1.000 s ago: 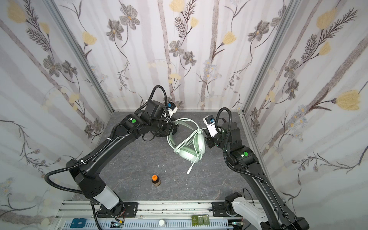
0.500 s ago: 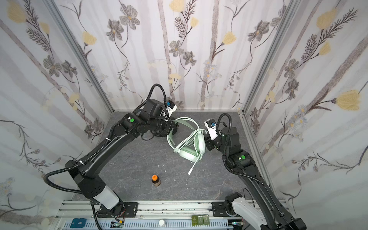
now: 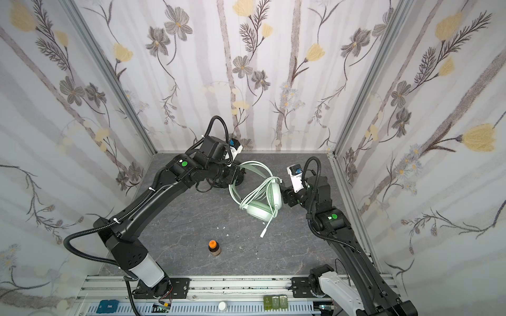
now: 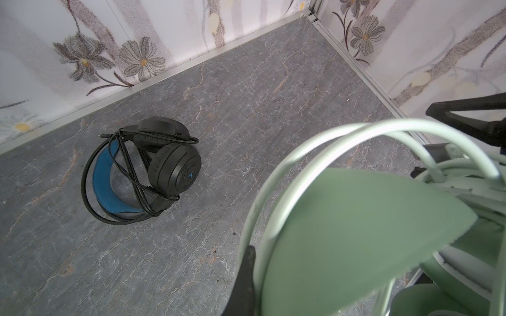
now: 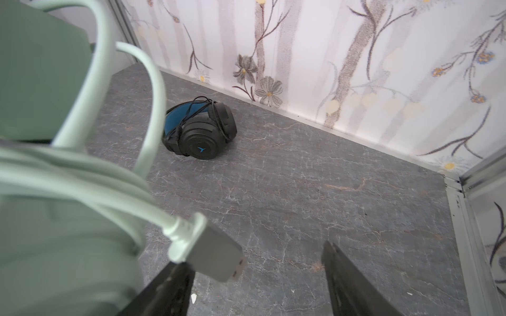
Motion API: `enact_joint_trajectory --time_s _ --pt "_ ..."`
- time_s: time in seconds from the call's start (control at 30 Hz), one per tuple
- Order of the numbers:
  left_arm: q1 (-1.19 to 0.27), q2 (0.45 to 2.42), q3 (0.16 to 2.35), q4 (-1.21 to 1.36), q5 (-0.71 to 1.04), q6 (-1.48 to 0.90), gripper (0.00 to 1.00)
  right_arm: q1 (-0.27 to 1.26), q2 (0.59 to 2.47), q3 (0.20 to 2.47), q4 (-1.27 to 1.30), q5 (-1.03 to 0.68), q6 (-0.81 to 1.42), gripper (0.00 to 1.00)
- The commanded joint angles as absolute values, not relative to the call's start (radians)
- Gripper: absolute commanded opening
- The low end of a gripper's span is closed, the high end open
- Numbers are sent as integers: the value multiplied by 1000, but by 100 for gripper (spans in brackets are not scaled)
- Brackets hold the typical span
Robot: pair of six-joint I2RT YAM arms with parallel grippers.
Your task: Wrap the headphones
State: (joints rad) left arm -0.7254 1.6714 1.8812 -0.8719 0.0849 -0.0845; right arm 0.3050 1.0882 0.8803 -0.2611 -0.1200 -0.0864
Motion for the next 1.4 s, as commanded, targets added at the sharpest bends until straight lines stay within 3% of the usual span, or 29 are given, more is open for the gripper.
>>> enact_joint_trajectory --time_s 0.0,0.07,0.37,0.7,1.17,1.37 --pt "-717 1672 1891 -828 67 -144 0 288 1094 881 -244 -68 -57 76" --pt "-712 1672 1886 -818 62 -163 0 280 1098 881 -253 -49 -50 85" --pt "-709 1709 1877 -793 -47 -295 0 245 1109 901 -291 71 -18 99" --pt "-776 1915 1959 -719 -278 -645 0 239 1121 1007 -315 214 -14 100" --pt "-745 2453 2557 -831 -264 -846 0 269 1116 1022 -329 192 -23 100" --pt "-728 2517 2536 -775 -256 -905 0 280 1114 1017 -325 177 -29 100"
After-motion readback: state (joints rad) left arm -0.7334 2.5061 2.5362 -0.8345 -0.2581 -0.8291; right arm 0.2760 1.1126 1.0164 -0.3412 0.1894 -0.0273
